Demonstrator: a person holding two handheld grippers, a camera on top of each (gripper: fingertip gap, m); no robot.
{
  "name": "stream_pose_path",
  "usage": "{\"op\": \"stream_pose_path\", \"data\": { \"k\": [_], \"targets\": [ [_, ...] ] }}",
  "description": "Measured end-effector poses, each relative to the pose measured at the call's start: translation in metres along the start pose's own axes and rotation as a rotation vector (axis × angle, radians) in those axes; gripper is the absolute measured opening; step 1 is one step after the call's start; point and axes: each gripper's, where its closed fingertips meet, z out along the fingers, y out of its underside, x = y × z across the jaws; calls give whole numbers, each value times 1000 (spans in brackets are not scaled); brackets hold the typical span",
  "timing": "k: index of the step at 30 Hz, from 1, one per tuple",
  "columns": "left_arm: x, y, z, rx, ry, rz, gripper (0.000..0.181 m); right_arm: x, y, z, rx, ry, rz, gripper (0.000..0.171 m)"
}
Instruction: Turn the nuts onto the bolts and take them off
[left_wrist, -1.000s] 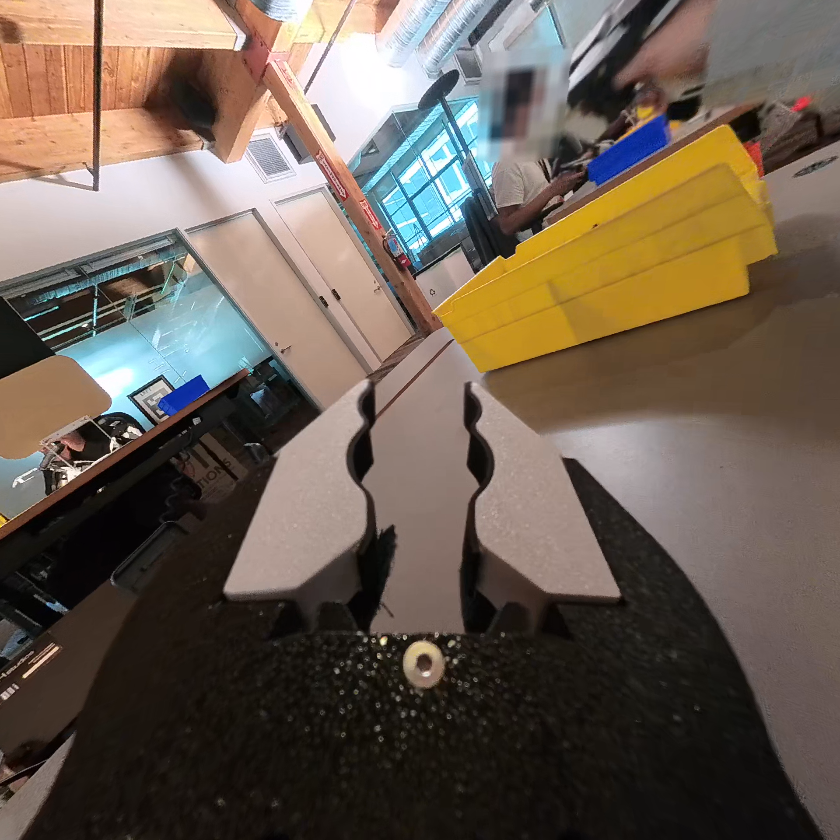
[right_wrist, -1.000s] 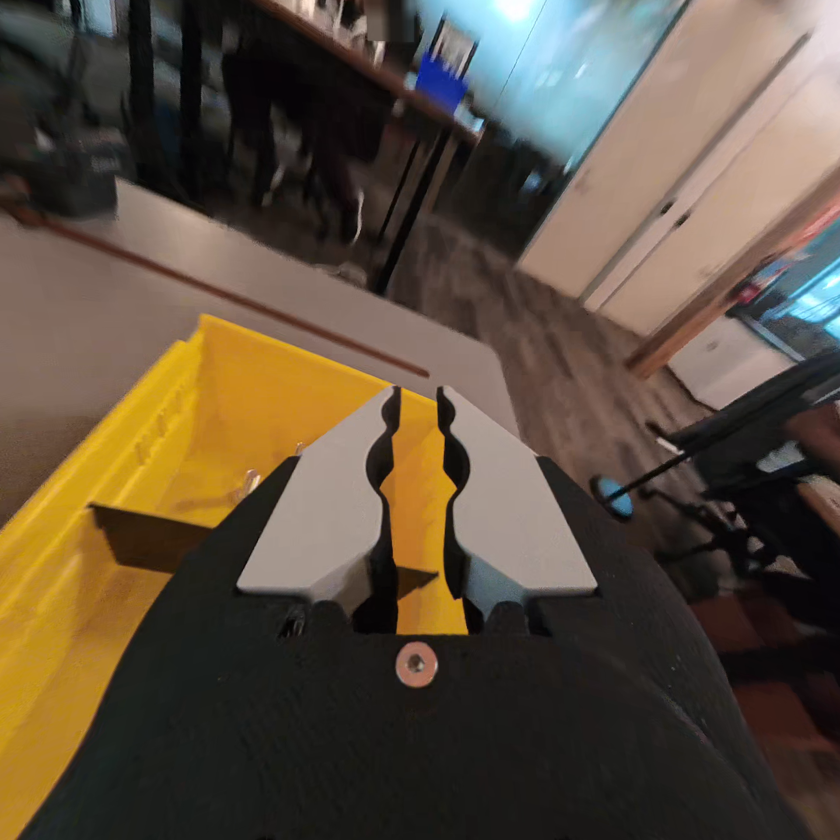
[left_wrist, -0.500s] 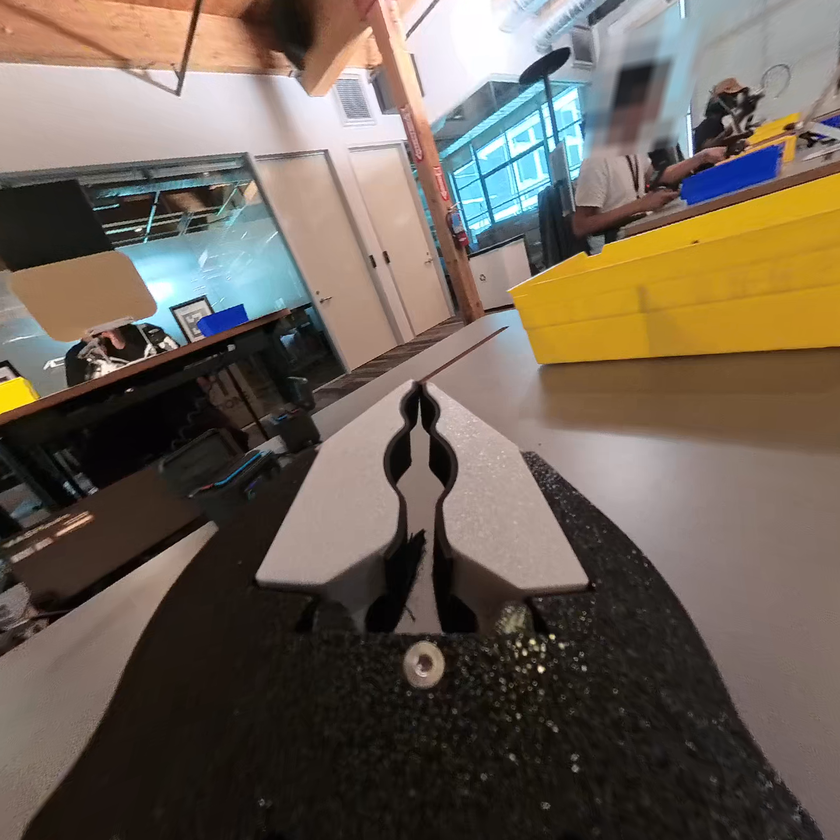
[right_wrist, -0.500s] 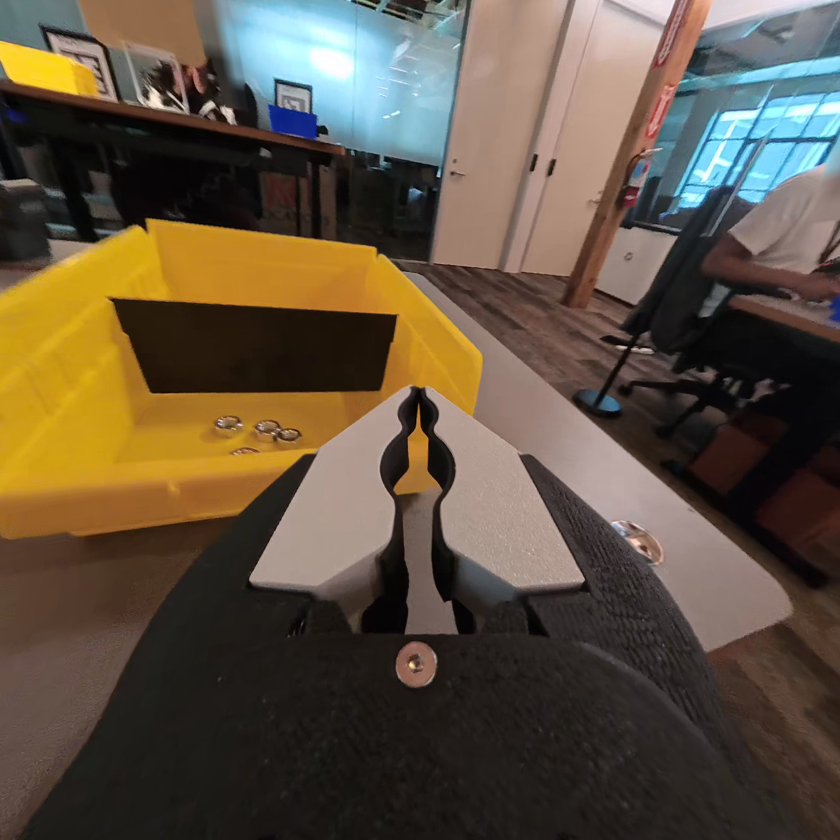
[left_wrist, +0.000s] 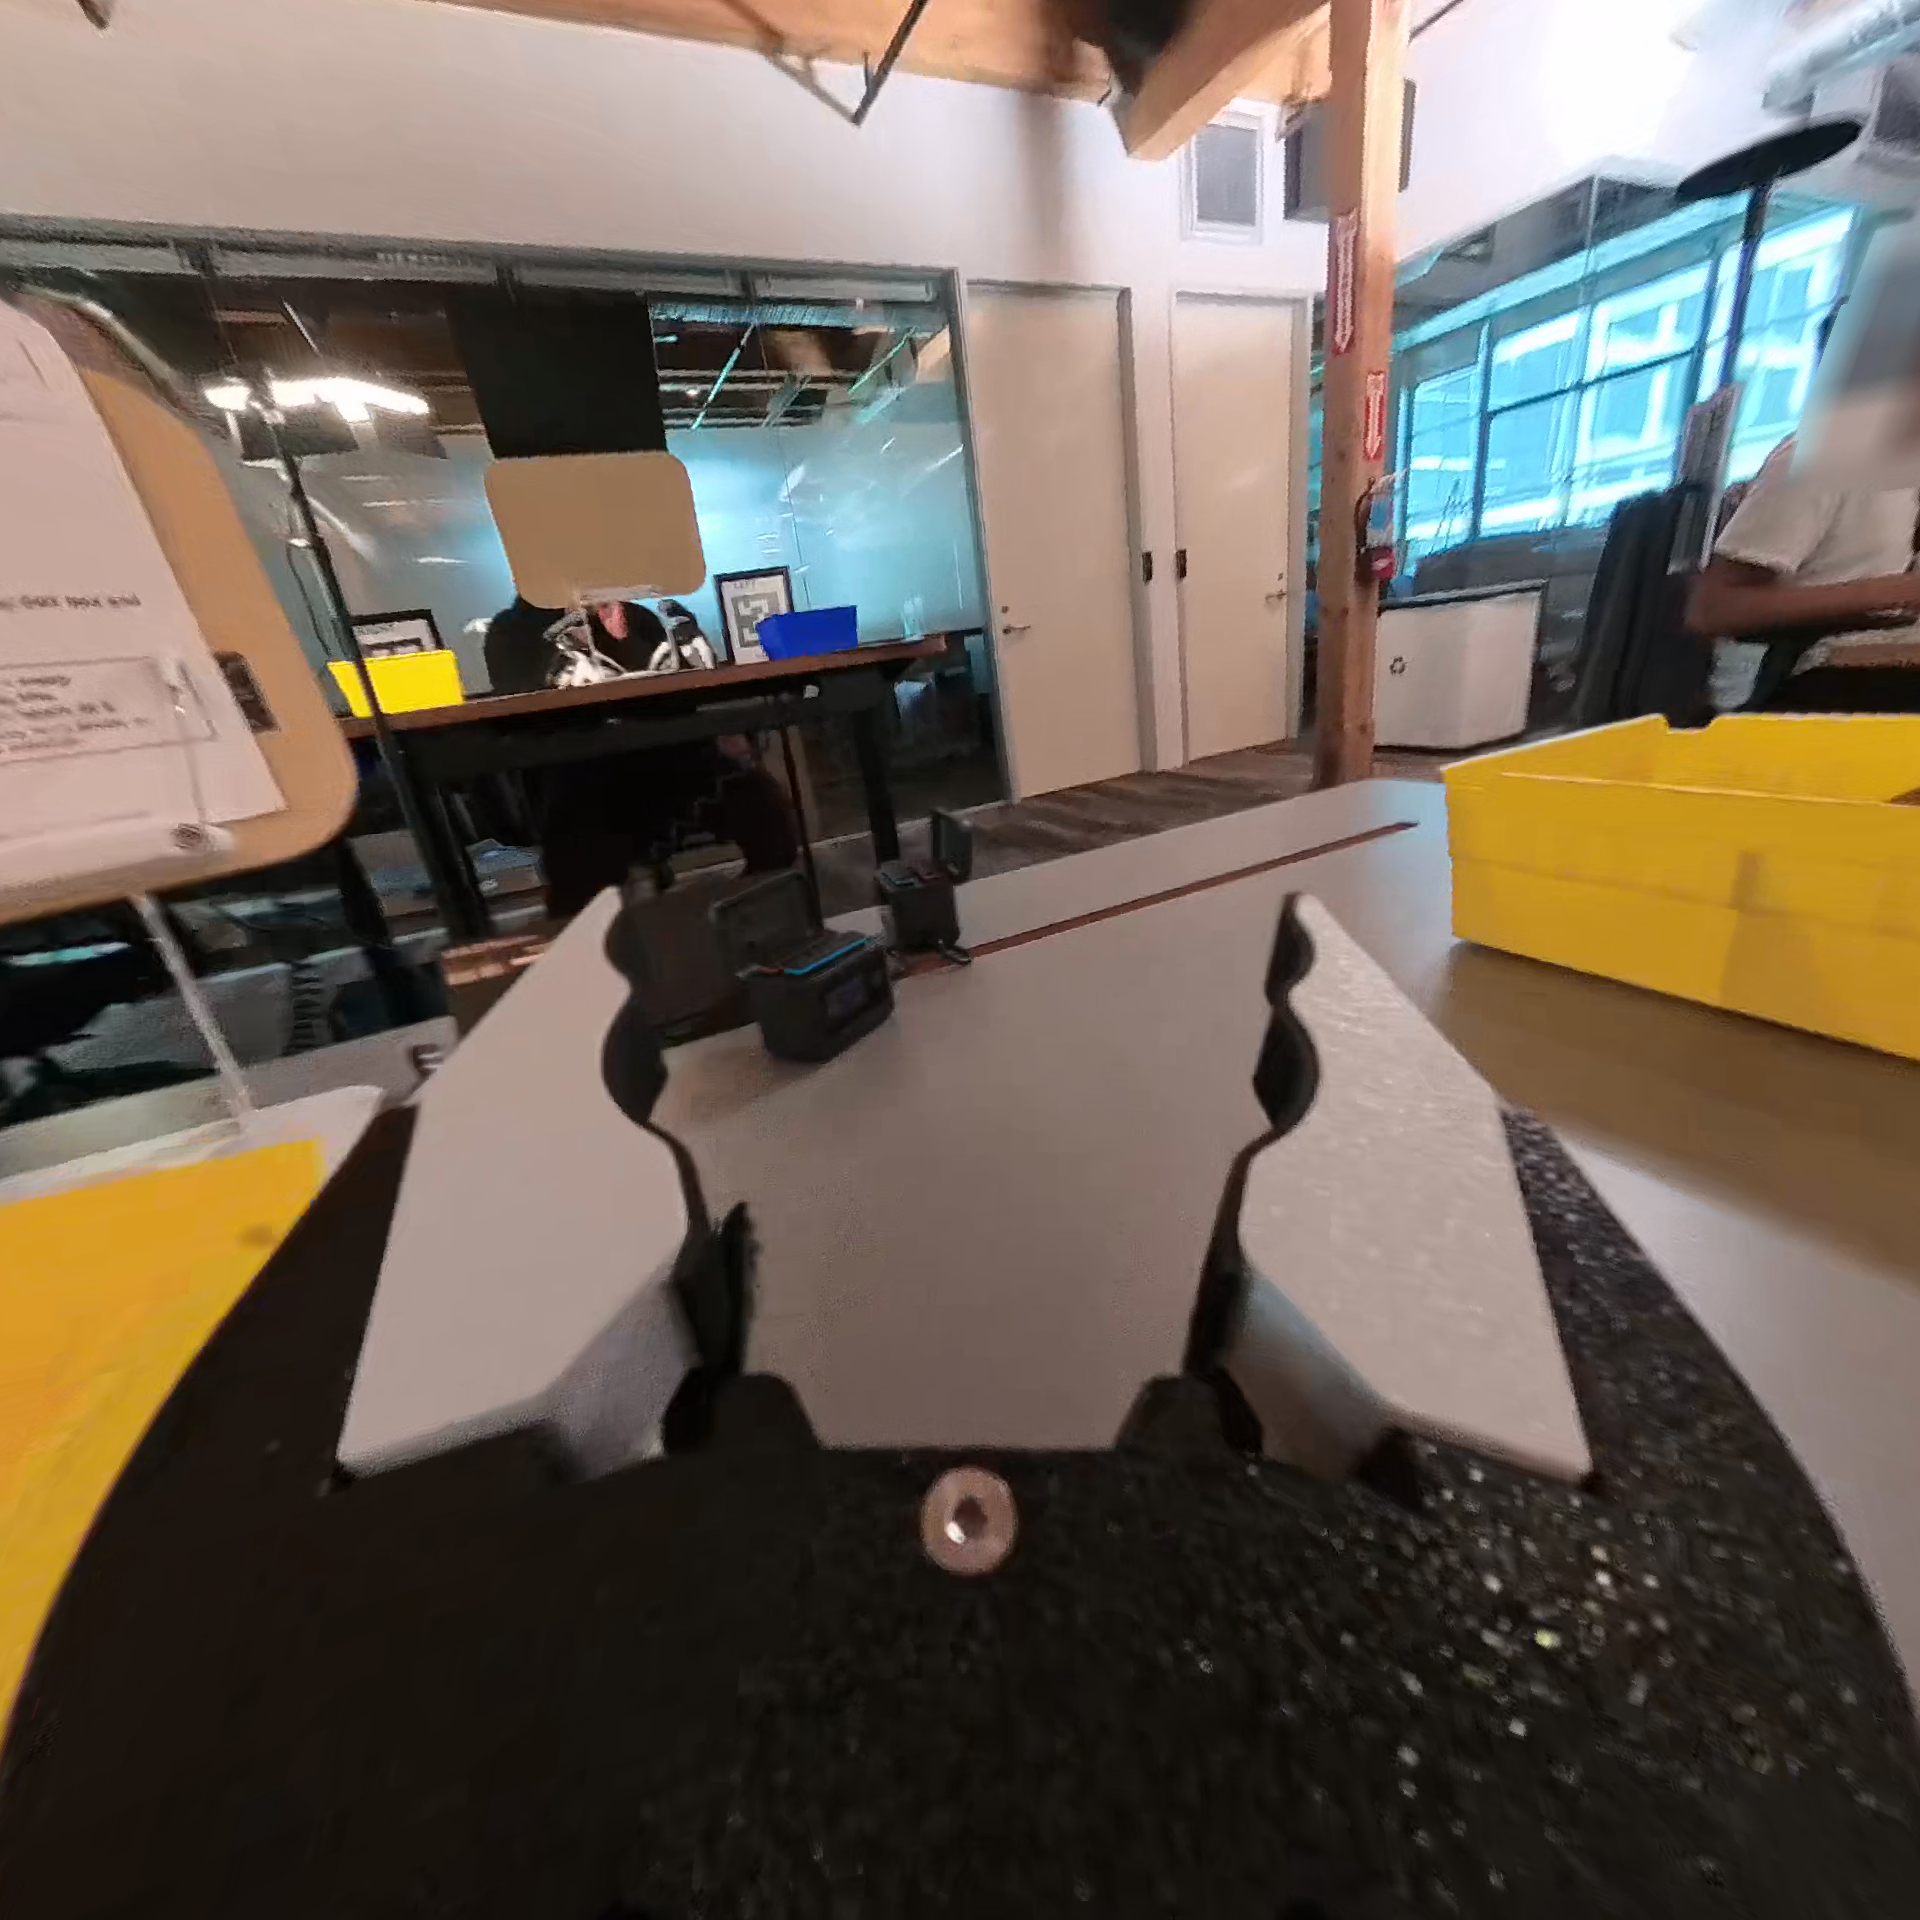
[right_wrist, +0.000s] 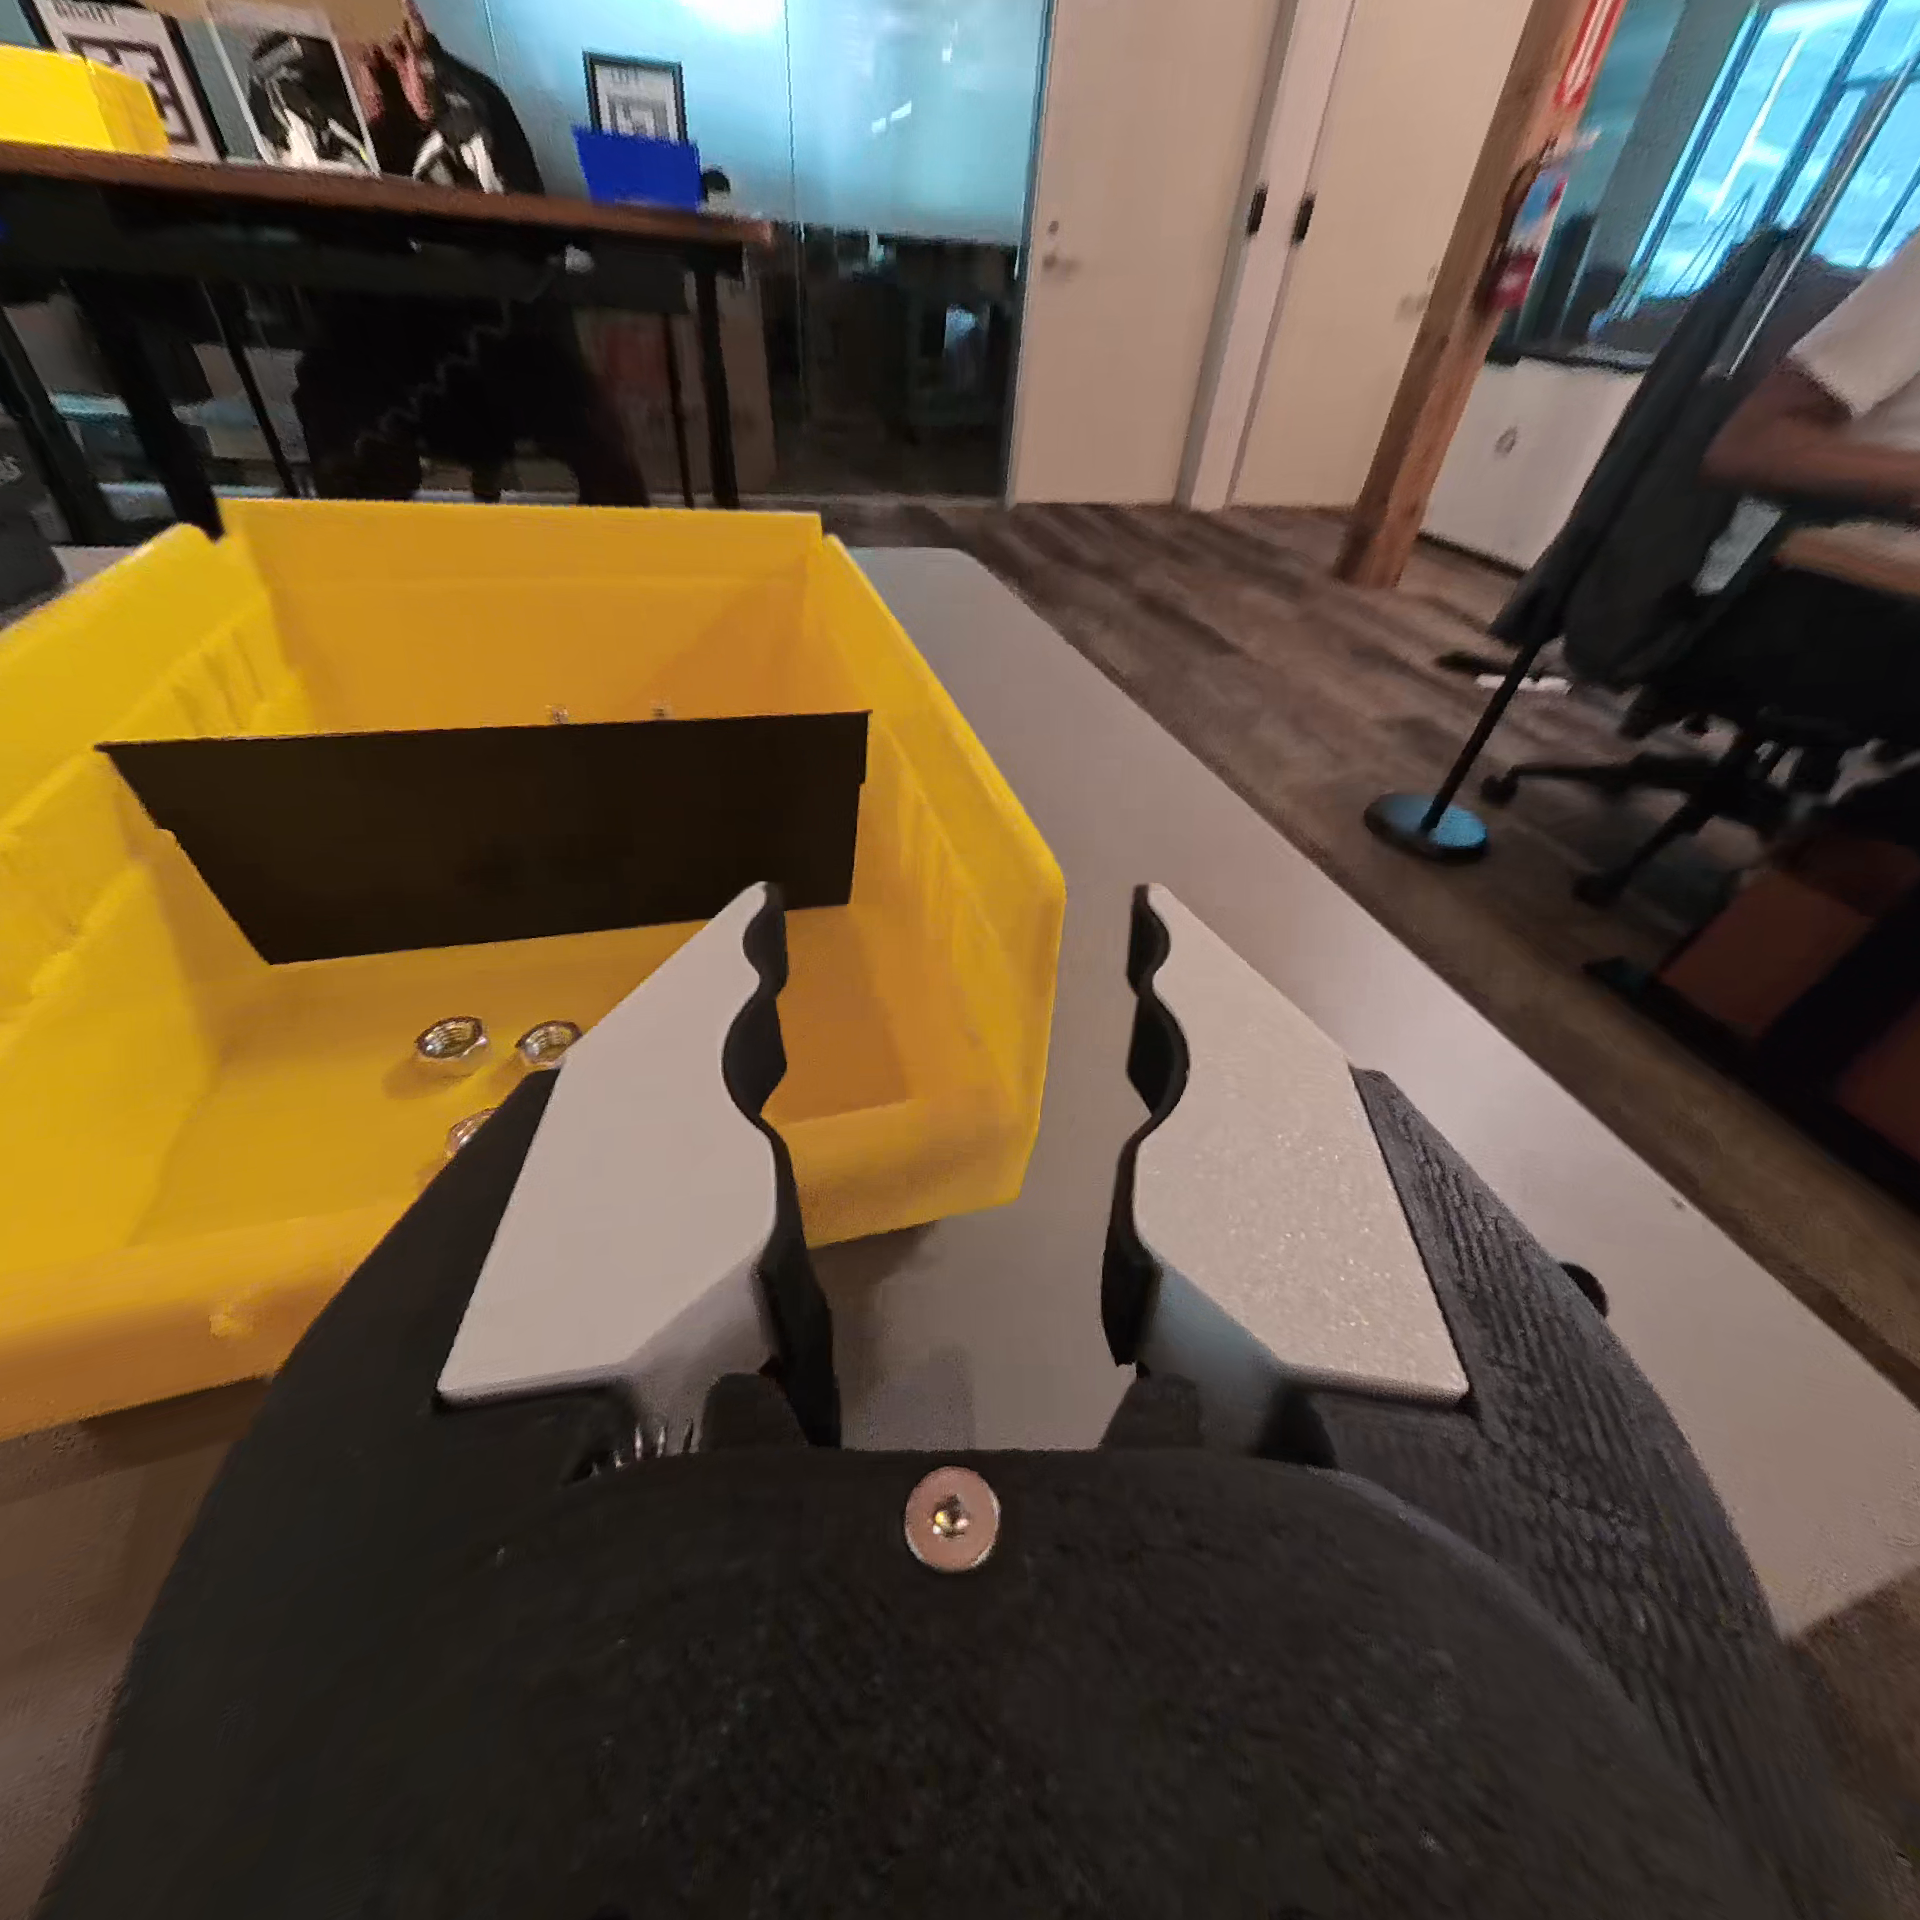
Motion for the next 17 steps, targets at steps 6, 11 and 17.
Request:
{"op": "stream_pose_path", "data": {
  "k": [6, 11, 17],
  "targets": [
    [-58, -33, -64, -224, -230, 137, 124, 6, 19, 28, -180, -29, 38, 55],
    [-97, 4, -120, -516, -249, 12, 97, 12, 15, 32, -177, -39, -4, 28],
    [-117, 62, -162, -781, -375, -75, 78, 5, 18, 34, -193, -112, 38, 15]
  ]
}}
